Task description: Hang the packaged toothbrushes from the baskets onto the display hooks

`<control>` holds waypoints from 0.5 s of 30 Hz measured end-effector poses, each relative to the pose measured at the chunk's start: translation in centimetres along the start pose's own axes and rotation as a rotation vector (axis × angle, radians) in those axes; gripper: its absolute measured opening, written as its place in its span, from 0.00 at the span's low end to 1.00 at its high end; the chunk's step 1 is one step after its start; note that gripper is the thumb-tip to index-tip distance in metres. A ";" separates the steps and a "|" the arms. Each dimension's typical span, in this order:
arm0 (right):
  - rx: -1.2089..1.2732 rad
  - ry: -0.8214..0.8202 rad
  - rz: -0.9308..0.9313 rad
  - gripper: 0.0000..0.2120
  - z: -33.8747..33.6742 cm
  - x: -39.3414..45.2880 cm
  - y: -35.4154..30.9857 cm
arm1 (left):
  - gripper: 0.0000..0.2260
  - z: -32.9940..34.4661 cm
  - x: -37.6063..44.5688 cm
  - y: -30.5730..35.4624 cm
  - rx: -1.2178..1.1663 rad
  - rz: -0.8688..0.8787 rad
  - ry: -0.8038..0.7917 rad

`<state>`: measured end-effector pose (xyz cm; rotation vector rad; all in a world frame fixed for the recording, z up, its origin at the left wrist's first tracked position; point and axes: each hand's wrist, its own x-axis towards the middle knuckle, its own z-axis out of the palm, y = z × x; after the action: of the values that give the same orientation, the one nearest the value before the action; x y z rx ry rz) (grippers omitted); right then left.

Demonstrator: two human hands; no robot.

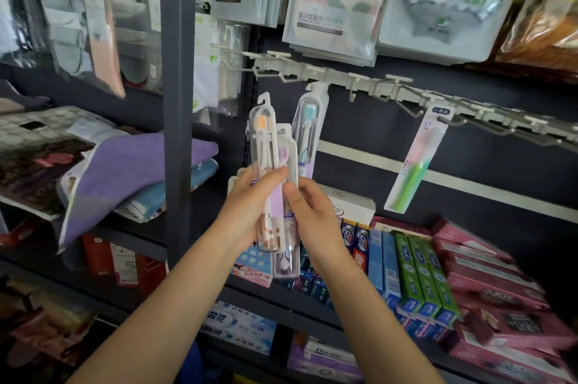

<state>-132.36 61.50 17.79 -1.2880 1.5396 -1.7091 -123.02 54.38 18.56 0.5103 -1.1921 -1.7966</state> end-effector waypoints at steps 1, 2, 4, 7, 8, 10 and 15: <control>0.013 0.022 -0.017 0.14 0.0 0.1 -0.3 | 0.10 0.0 0.0 0.0 -0.015 -0.002 0.007; 0.023 0.049 -0.035 0.12 -0.2 0.3 -0.6 | 0.11 -0.1 0.0 0.0 -0.026 0.000 0.025; 0.034 0.096 -0.069 0.11 -0.6 1.1 -1.7 | 0.12 -0.6 0.2 0.0 -0.035 0.004 0.070; 0.000 0.145 -0.098 0.17 -0.9 2.8 -3.4 | 0.13 -1.0 0.3 0.1 -0.029 0.020 0.105; -0.015 0.161 -0.095 0.18 -0.9 3.3 -3.9 | 0.12 -1.1 0.3 0.1 -0.023 0.023 0.102; -0.037 0.189 -0.080 0.19 -0.5 4.2 -4.6 | 0.09 -1.0 0.3 0.1 -0.012 0.028 0.092; -0.069 0.253 -0.083 0.21 0.0 5.4 -5.2 | 0.09 -1.2 0.5 0.2 -0.004 0.017 0.085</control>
<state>-133.53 58.18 24.42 -1.2215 1.7210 -1.9495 -122.27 53.32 18.28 0.5670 -1.1307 -1.7450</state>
